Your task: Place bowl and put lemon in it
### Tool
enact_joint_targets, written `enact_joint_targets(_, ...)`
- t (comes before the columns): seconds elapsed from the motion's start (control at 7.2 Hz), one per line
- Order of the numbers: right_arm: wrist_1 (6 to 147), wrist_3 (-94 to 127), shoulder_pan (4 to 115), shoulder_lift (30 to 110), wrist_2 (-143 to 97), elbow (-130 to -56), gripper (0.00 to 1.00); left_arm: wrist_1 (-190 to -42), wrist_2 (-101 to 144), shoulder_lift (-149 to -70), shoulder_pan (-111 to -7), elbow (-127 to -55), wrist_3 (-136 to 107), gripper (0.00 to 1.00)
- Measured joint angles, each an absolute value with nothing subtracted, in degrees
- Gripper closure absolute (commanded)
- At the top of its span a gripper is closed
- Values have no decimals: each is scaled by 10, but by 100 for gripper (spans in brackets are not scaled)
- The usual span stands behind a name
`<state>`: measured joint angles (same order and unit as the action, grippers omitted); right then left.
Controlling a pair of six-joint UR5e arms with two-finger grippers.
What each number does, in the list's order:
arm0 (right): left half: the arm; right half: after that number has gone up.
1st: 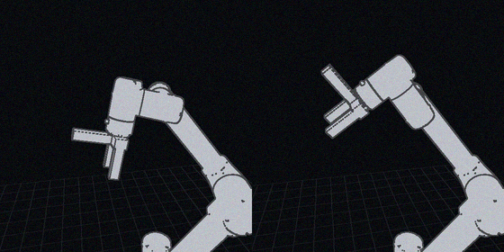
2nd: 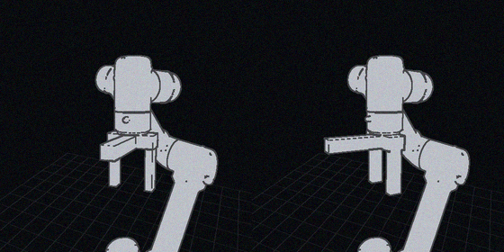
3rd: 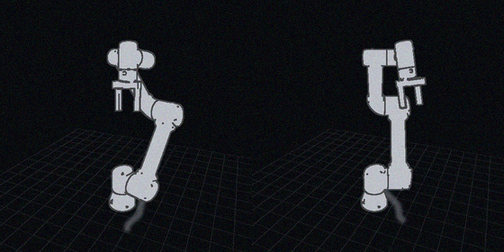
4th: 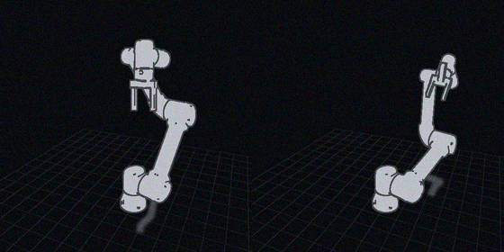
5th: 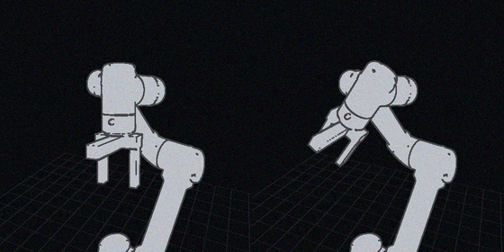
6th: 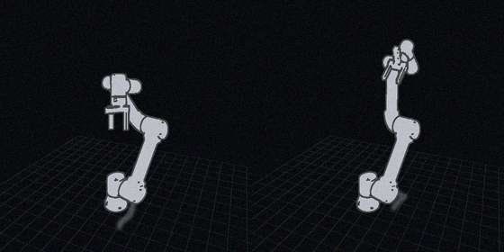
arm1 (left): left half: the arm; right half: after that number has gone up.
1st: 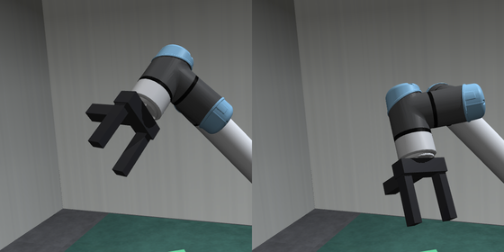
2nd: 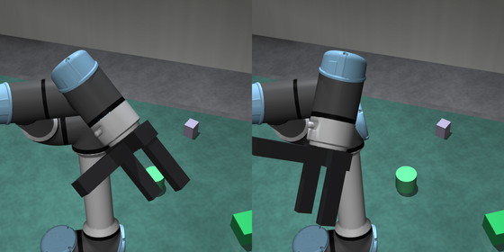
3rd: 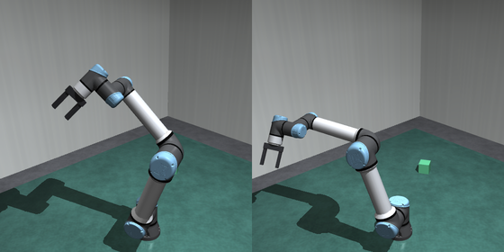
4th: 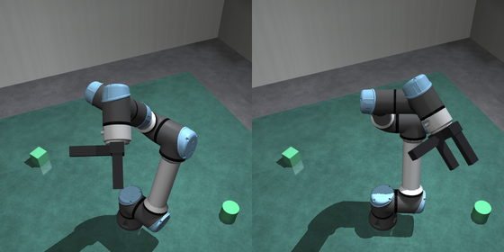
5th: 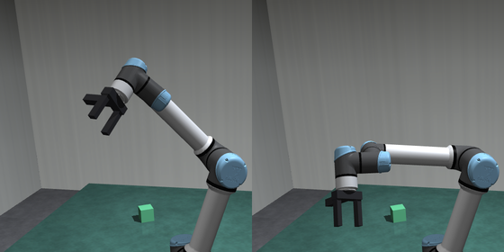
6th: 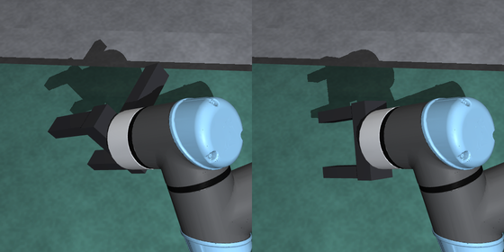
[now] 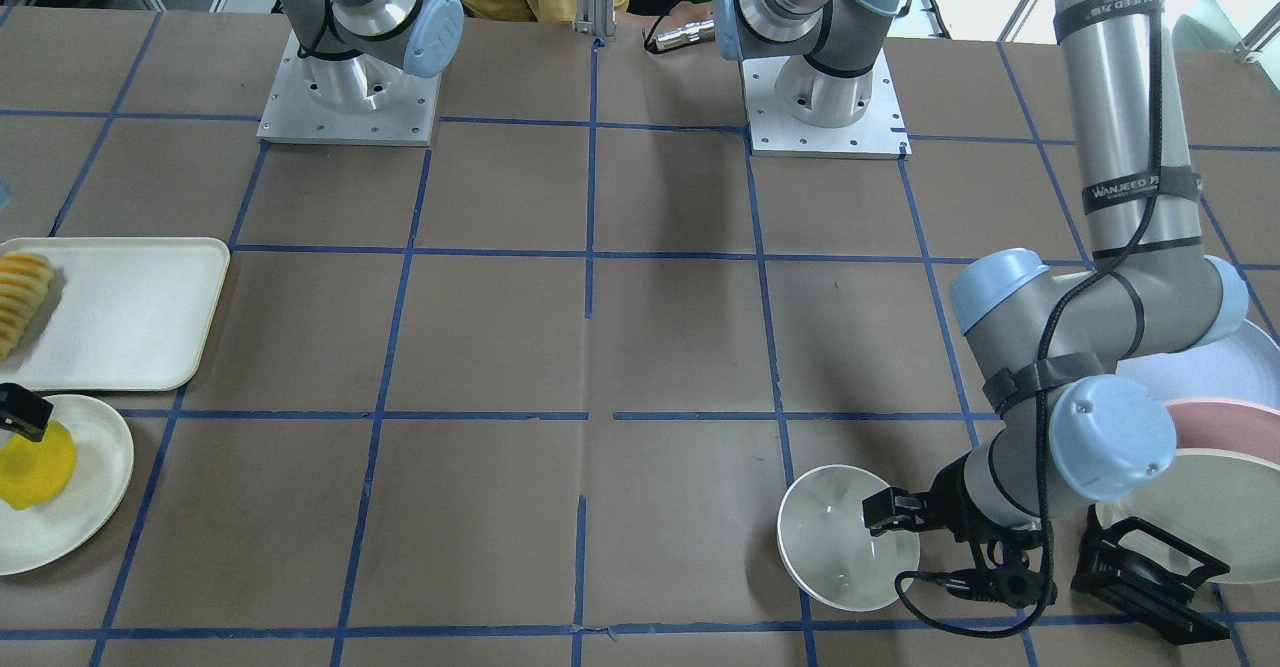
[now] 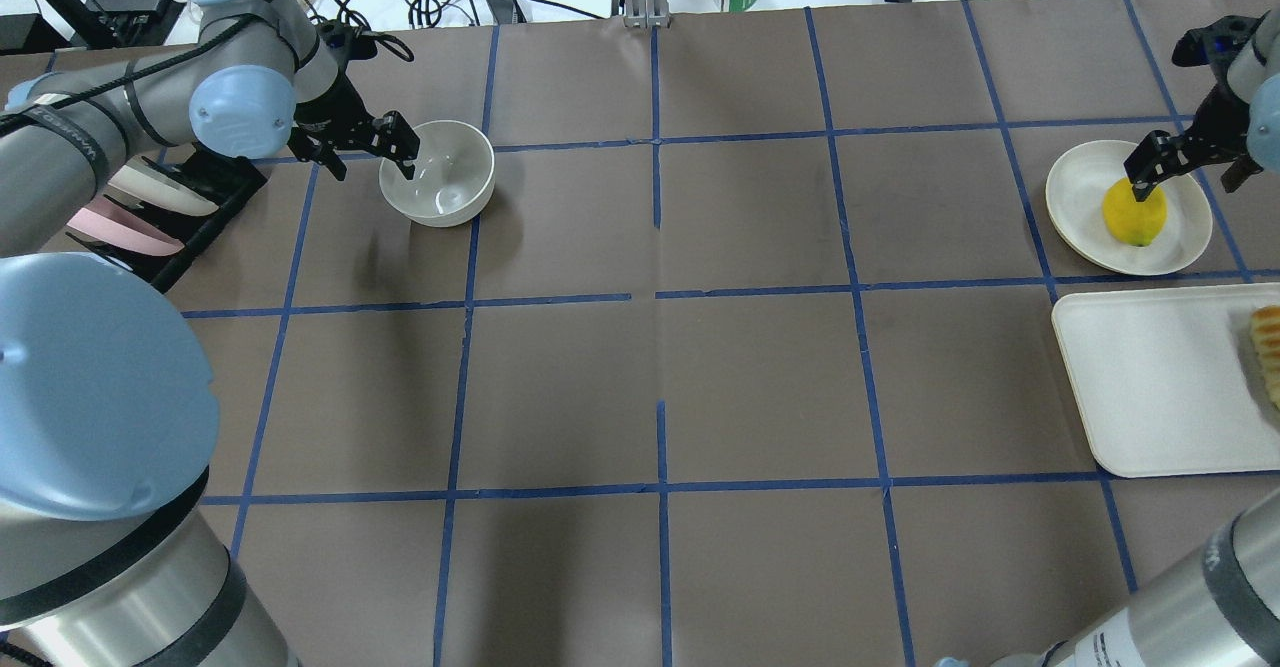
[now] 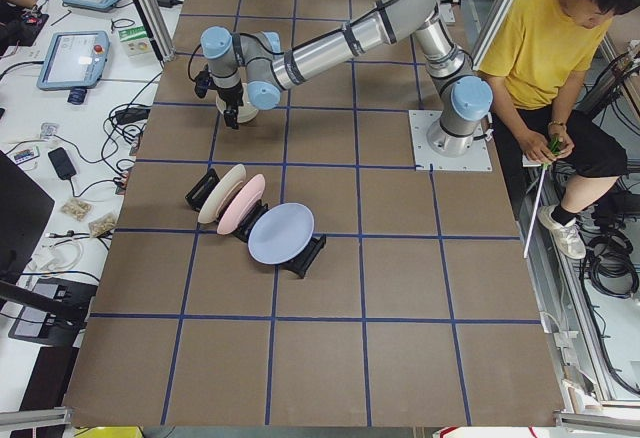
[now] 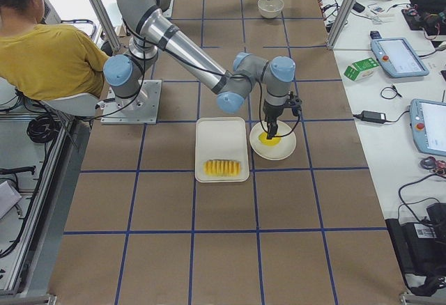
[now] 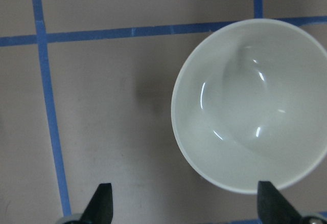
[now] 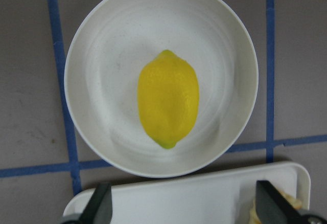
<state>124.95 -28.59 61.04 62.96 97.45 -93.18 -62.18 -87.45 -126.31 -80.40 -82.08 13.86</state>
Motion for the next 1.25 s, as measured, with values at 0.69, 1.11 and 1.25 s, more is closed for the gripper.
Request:
enact_joint_targets(0.69,1272,-273,611,577,970,-932,91,-619,-848,-1272,-807,-822,148,100)
enact_joint_targets(1.11,1263,-272,610,582,961,-931,100,-651,-848,-1252,-808,-817,145,100)
enact_joint_targets(1.25,1252,-271,612,595,960,-930,100,-679,-836,-1232,-819,-819,135,100)
